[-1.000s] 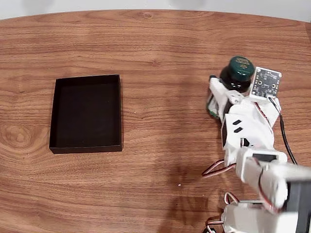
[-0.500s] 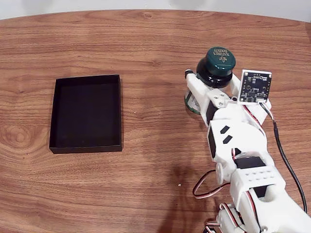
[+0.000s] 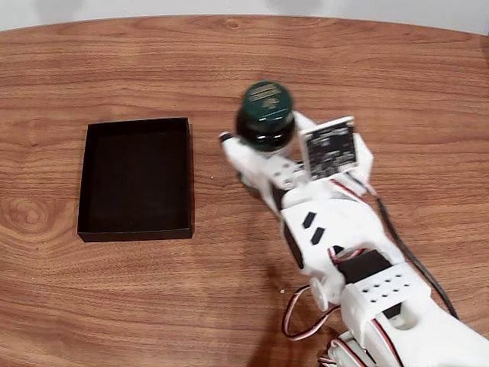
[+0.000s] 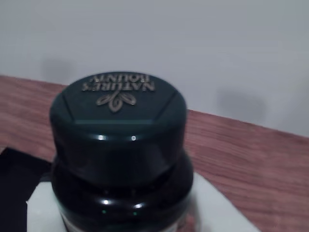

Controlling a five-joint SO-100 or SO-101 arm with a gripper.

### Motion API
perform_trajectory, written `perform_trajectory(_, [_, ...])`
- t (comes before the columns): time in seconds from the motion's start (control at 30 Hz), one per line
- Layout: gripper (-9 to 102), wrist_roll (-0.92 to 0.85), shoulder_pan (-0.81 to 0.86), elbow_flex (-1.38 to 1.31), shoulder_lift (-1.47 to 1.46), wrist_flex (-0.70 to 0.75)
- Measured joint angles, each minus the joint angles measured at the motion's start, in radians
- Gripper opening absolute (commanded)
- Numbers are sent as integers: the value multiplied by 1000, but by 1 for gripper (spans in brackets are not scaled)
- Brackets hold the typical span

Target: Pick up the pill bottle and place it in the black box.

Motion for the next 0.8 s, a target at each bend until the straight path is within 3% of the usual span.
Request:
perform_trajectory(0.33, [16,51,-103,-138,-120,-15])
perform_trajectory(0.8, [15,63,-265,-229,-436,-328])
